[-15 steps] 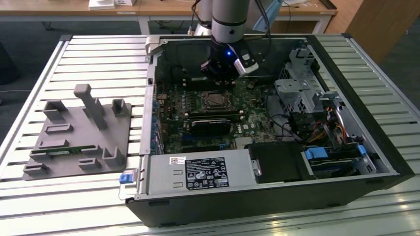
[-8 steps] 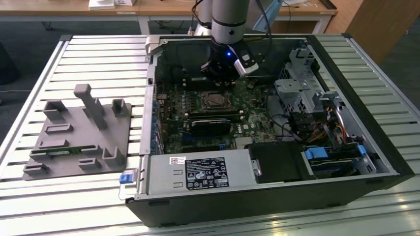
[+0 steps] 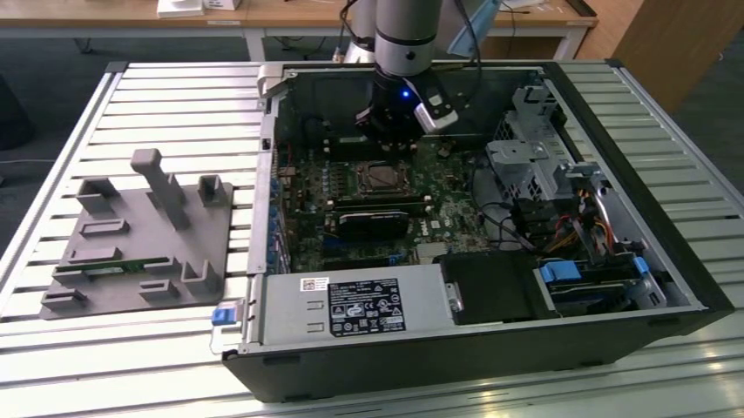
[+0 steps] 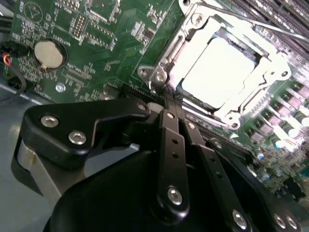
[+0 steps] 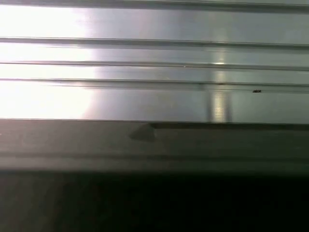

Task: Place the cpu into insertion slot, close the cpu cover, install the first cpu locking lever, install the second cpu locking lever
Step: 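Install the first cpu locking lever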

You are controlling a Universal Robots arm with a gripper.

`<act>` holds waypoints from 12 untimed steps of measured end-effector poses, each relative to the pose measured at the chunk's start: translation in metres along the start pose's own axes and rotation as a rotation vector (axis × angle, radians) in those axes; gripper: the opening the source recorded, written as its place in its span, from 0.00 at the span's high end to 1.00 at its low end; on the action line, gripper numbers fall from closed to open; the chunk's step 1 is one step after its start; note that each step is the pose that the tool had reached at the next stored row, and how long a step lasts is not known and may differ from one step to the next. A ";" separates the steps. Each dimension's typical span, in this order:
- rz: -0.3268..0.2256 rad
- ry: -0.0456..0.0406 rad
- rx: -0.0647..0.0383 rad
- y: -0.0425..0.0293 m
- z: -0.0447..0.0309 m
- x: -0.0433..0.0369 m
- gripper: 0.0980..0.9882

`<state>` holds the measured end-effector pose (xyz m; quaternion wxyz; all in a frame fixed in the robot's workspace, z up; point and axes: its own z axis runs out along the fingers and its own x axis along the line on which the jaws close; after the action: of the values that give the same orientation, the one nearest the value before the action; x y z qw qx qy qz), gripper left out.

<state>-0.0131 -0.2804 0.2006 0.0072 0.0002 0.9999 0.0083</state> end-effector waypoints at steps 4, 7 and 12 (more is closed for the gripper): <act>0.000 0.0002 0.001 0.0001 -0.0111 -0.0001 0.99; 0.000 0.0001 0.000 0.0000 -0.0148 -0.0002 0.99; 0.000 0.0001 0.000 -0.0036 -0.0147 -0.0002 0.99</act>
<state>-0.0131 -0.2842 0.2153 0.0071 0.0002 0.9999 0.0082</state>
